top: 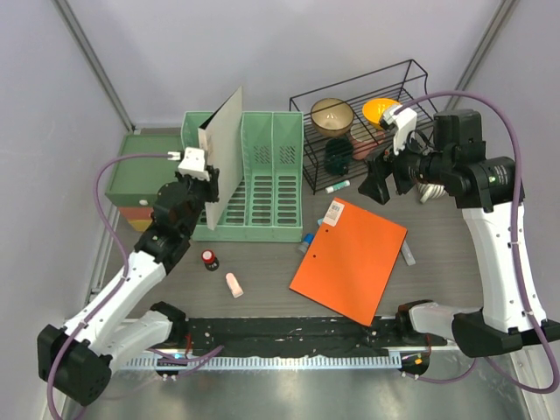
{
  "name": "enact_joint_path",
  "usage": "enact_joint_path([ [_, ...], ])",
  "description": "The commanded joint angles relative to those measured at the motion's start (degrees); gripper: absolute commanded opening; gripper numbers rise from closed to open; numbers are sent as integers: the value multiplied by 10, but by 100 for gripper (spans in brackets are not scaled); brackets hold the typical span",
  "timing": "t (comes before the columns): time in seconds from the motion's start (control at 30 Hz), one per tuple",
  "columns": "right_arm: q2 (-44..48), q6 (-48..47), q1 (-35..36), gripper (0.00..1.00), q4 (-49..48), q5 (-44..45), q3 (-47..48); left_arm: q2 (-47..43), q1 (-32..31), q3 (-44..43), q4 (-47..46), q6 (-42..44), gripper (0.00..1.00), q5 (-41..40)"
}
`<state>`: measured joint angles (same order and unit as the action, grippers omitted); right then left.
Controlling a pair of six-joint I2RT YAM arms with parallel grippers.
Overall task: Organize the desk
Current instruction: Place the folder in the storage box.
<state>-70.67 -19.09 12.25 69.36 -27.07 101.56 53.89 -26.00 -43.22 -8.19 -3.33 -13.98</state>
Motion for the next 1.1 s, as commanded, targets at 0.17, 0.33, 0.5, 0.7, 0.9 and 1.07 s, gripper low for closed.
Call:
enact_joint_path([
  [0.17,21,3,1,86,-24,-14,-24,-32,-4,31,-106,10,0,-45],
  [0.33,15,9,2,86,-26,-13,-25,-58,-4,33,-118,15,0,-76],
  [0.5,7,16,2,86,-29,-4,-22,-69,-4,46,-136,13,0,-81],
  [0.7,6,11,2,86,-30,14,-36,-46,-5,68,-199,14,0,-74],
  [0.9,5,9,2,86,-32,28,-55,-15,-5,104,-305,30,0,-69],
  [1.07,2,12,1,85,-32,34,-58,17,-6,122,-360,29,0,-61],
])
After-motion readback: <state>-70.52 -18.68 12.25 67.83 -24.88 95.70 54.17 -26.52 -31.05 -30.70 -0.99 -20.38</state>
